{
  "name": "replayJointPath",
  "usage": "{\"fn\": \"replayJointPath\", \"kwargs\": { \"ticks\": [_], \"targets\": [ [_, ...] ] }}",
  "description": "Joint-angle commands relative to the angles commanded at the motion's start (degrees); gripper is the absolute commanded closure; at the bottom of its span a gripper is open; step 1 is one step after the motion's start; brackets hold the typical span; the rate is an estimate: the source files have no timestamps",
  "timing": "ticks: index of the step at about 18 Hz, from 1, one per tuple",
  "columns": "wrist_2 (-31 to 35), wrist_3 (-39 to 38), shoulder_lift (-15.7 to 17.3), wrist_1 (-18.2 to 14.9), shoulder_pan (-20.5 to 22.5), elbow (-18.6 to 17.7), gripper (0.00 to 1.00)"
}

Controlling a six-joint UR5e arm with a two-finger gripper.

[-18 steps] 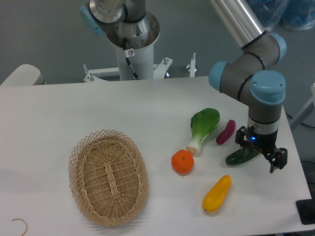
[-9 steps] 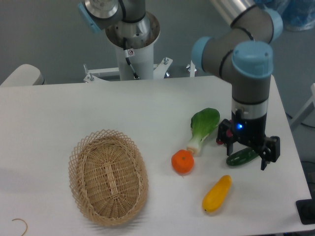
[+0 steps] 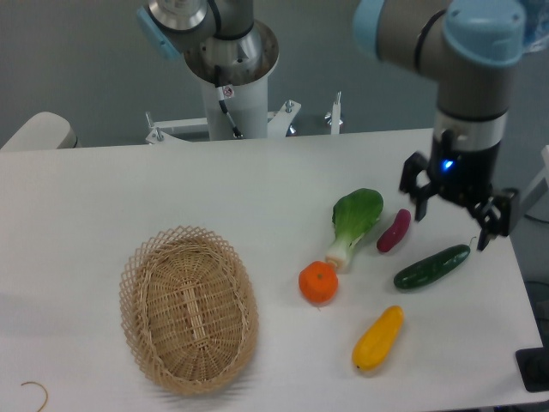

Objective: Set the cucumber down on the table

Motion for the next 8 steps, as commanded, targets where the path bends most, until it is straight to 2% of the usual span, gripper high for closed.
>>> {"fn": "replayJointPath", "kwargs": {
  "ticks": [3, 8],
  "targets": [
    [-0.09, 2.92, 0.09, -0.27, 1.32, -0.35, 0.0],
    [-0.26, 3.01, 0.27, -0.27, 1.24, -0.62, 0.0]
  ]
}}
